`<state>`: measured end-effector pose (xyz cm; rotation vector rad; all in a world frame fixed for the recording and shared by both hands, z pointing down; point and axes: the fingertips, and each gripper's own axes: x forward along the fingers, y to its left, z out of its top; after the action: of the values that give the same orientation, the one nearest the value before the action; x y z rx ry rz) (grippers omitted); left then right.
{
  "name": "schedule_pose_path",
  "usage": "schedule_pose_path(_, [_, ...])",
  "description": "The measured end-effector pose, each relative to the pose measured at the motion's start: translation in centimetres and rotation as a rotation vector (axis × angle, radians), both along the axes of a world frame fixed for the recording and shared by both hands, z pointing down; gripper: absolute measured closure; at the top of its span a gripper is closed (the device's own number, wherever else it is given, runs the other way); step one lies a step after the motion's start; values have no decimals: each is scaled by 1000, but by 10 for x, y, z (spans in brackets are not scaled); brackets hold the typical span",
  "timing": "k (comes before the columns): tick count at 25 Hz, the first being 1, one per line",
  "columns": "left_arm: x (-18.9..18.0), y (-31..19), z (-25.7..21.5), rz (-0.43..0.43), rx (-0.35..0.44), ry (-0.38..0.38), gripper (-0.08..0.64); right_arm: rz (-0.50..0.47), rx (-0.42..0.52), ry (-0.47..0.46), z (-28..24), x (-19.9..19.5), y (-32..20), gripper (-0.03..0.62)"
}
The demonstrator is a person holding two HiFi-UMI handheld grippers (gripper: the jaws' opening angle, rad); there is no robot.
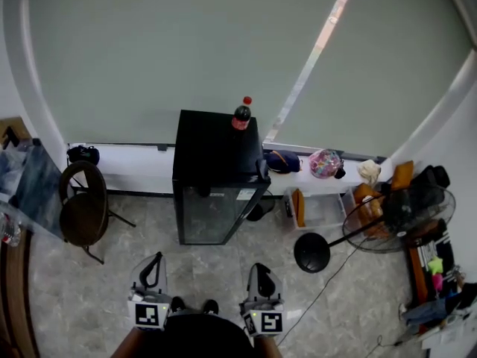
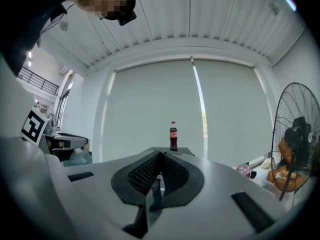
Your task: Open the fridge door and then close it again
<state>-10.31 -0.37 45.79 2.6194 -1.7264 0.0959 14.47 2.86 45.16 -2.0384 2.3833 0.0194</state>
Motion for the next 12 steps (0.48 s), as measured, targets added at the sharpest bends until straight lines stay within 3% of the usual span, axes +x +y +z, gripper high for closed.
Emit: schedule_pose_path(12, [14,7,0,-8,14,-24,553,-28,23,0,-4,10,2,578])
